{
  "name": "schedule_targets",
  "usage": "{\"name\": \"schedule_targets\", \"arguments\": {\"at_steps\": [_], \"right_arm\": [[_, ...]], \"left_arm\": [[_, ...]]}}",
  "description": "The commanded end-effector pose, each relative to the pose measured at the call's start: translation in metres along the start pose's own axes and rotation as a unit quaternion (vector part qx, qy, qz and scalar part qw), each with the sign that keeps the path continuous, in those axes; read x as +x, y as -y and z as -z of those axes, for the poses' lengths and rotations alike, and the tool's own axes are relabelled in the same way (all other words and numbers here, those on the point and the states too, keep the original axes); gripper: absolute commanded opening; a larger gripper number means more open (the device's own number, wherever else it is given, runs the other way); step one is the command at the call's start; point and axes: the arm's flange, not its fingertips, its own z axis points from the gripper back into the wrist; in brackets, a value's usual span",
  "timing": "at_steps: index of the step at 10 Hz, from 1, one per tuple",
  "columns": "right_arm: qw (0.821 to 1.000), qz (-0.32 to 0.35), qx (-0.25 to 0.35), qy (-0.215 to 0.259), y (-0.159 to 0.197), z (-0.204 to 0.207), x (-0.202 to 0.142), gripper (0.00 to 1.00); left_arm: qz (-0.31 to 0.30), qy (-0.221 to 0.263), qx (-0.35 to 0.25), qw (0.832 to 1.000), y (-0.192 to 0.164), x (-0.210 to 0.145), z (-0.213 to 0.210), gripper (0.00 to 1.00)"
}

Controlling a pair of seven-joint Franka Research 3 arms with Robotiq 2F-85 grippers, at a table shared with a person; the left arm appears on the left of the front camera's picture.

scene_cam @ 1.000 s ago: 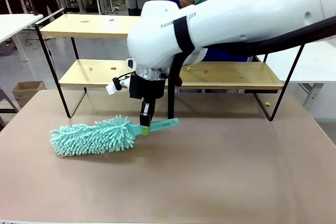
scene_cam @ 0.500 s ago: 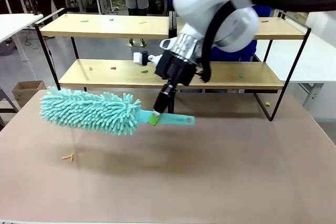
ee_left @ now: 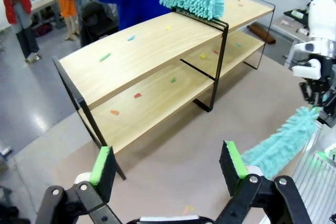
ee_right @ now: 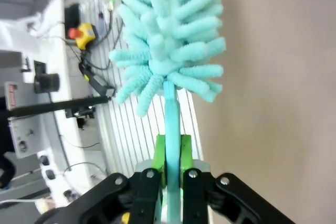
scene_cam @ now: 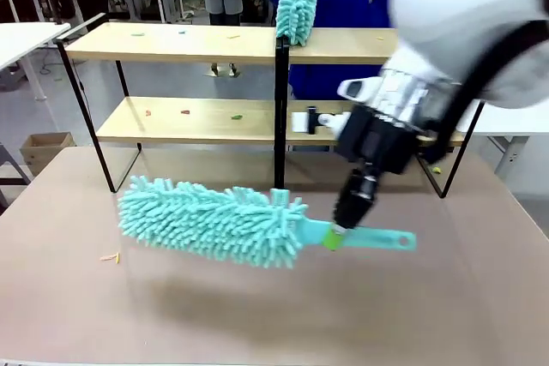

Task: Clean the shelves.
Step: Clean a randomly selected level of the Shelf with the Duster.

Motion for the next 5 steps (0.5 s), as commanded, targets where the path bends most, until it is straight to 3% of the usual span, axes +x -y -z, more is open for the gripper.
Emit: {"name": "schedule_targets", "arguments": {"at_steps": [1, 2, 5], "right_arm": [[0.995, 0.038, -0.024, 0.093, -0.035, -0.041, -0.072, 0.12], [0.988, 0.066, -0.050, 0.131, -0.047, -0.065, -0.101, 0.12], [0.981, 0.021, -0.038, 0.187, -0.068, -0.135, -0.186, 0.12]], "left_arm": [[0.001, -0.002, 0.002, 1.000, 0.000, 0.000, 0.001, 1.00], [0.001, -0.002, 0.002, 1.000, 0.000, 0.000, 0.001, 1.00], [0.001, -0.002, 0.002, 1.000, 0.000, 0.000, 0.001, 1.00]]}}
